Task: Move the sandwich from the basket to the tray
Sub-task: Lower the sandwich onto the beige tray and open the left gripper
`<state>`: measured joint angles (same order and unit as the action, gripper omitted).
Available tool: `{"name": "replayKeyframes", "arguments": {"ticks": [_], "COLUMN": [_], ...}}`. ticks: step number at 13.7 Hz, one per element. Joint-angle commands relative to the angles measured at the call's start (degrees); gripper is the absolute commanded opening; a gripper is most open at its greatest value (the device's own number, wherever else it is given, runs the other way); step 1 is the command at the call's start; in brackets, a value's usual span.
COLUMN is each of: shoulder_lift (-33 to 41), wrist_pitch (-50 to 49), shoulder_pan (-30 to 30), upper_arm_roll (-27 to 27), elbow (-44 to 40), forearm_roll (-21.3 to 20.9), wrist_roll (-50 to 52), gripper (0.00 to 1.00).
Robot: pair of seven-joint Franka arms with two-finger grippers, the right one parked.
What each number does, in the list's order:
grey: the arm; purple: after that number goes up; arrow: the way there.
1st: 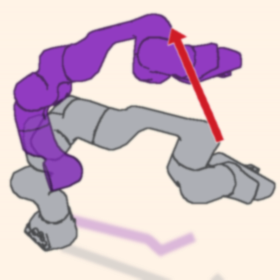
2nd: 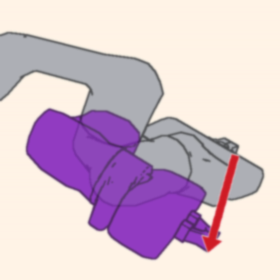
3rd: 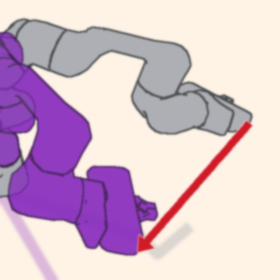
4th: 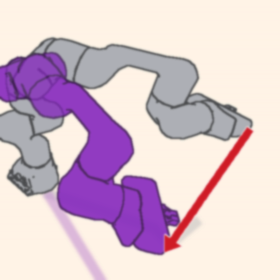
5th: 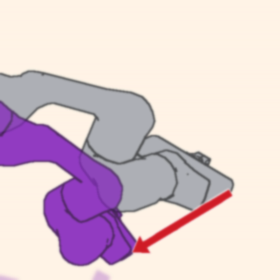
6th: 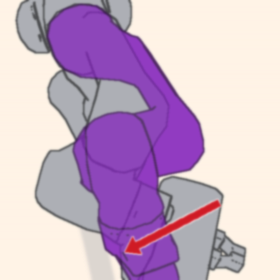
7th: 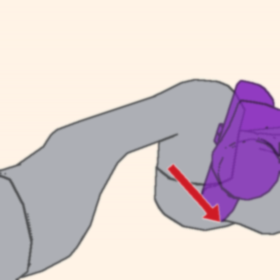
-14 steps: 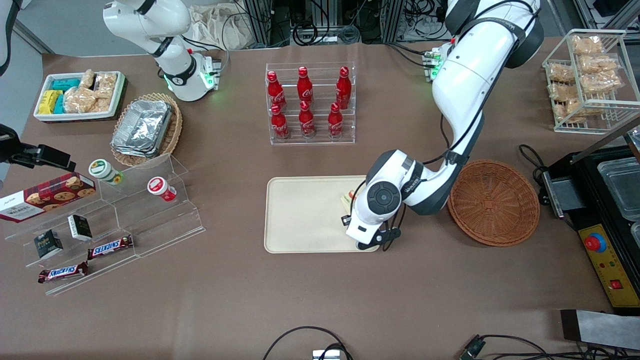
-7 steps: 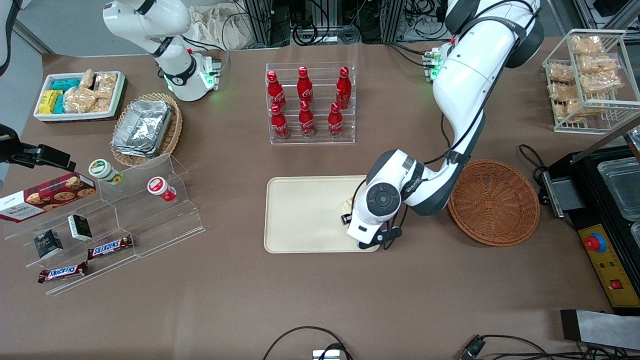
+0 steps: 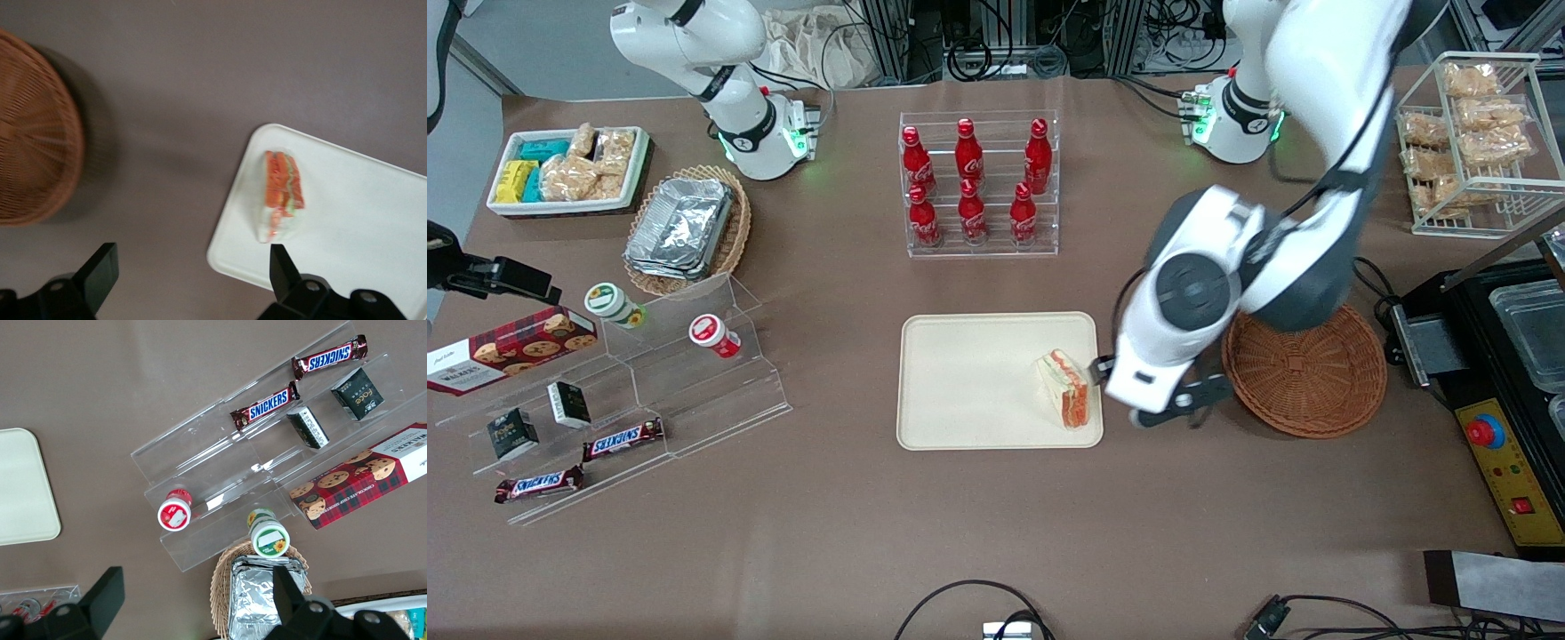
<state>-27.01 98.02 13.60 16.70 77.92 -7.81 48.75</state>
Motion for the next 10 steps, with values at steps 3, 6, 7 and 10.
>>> {"name": "replayKeyframes", "arguments": {"ticks": [3,6,7,10], "shoulder_lift": [28.5,33.8,34.2,34.5], "wrist_pitch": [11.7,7.8,6.0,2.2], "shoulder_pan": [-9.8,-14.8,-16.4,-21.2], "upper_arm_roll": [0.4,0.1,0.1,-1.1], "elbow": [34.1,36.9,36.4,34.2], "forearm_roll": [6.6,8.0,8.0,8.0], "wrist_roll": [-16.4,-28.0,-31.4,-41.4], "gripper": [1.00,1.00,1.00,1.00]}}
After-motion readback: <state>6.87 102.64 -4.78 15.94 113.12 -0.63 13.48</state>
